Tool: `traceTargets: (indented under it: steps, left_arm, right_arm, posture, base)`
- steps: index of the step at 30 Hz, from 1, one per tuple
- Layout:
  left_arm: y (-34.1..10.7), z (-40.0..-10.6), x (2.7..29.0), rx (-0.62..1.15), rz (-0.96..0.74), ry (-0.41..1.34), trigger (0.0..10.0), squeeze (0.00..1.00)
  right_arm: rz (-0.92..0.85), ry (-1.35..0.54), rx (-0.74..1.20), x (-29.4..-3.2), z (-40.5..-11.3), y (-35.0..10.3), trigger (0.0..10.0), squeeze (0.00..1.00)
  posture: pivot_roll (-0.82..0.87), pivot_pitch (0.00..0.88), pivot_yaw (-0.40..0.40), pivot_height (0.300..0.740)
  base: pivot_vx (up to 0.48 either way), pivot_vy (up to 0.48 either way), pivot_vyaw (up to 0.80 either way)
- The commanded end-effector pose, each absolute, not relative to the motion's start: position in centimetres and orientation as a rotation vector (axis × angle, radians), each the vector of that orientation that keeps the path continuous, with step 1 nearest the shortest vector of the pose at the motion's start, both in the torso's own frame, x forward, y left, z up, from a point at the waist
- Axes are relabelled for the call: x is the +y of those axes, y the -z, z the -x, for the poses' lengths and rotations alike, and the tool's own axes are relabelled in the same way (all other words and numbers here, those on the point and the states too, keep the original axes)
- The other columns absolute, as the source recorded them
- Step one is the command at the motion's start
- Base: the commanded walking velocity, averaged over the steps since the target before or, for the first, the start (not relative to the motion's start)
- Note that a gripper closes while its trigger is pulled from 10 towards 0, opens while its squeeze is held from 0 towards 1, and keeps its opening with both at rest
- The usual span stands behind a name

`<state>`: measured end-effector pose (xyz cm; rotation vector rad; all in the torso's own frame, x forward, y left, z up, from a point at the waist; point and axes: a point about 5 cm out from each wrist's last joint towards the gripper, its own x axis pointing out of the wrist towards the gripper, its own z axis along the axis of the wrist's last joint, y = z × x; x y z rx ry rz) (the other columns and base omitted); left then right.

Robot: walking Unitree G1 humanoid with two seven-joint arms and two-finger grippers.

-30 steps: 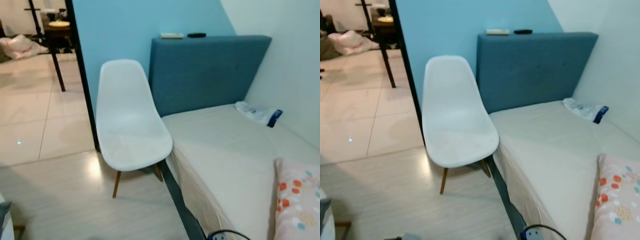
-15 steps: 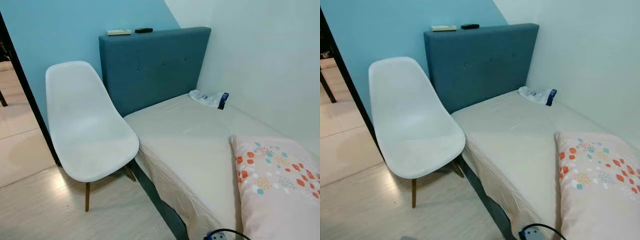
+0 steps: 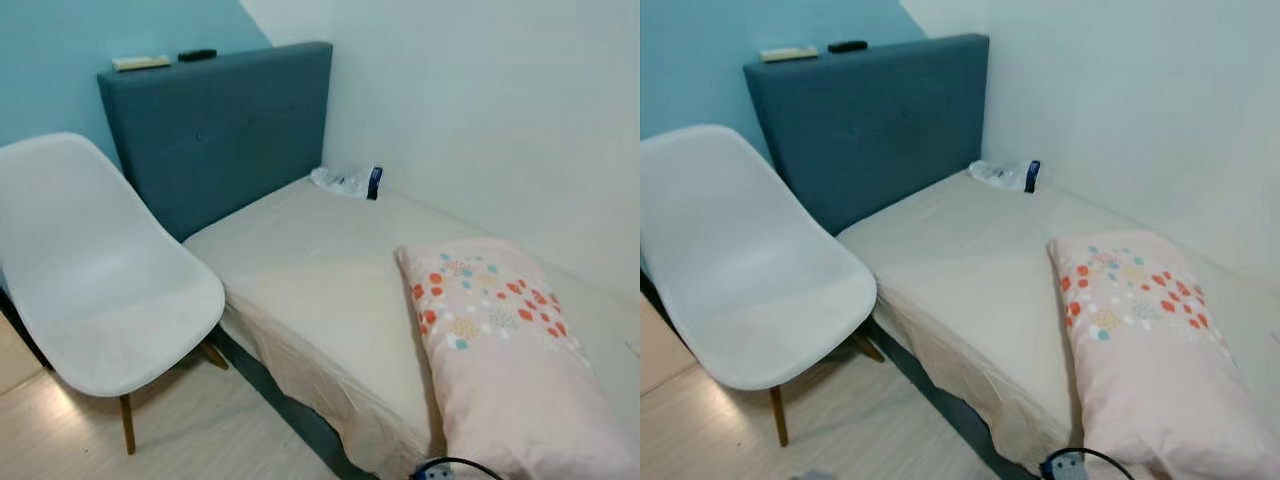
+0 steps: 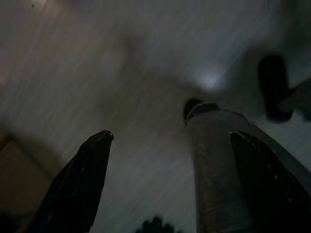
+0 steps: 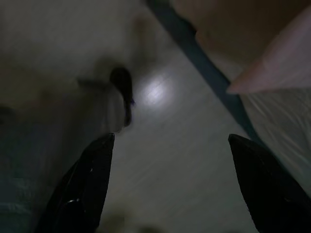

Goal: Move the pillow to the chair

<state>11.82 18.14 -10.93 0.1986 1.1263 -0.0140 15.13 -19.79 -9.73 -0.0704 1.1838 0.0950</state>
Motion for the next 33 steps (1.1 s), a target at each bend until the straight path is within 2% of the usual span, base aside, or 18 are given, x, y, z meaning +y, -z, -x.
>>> traceTargets:
  steps: [1, 33]
  left_arm:
    - [11.41, -10.36, 17.84, 1.187, -0.208, 0.041, 10.0, 0.0]
    - [11.35, -10.59, 17.87, 1.183, -0.195, 0.053, 10.0, 0.0]
  right_arm:
    - [0.054, -0.081, 1.187, -19.74, -14.67, 9.91, 10.0, 0.0]
    - [0.089, -0.074, 1.171, -20.07, -15.19, 9.68, 10.0, 0.0]
  posture:
    - [0.06, 0.0, -0.063, 0.74]
    - [0.07, 0.0, -0.072, 0.74]
  base:
    - [0.0, 0.0, -0.7]
    - [0.0, 0.0, -0.7]
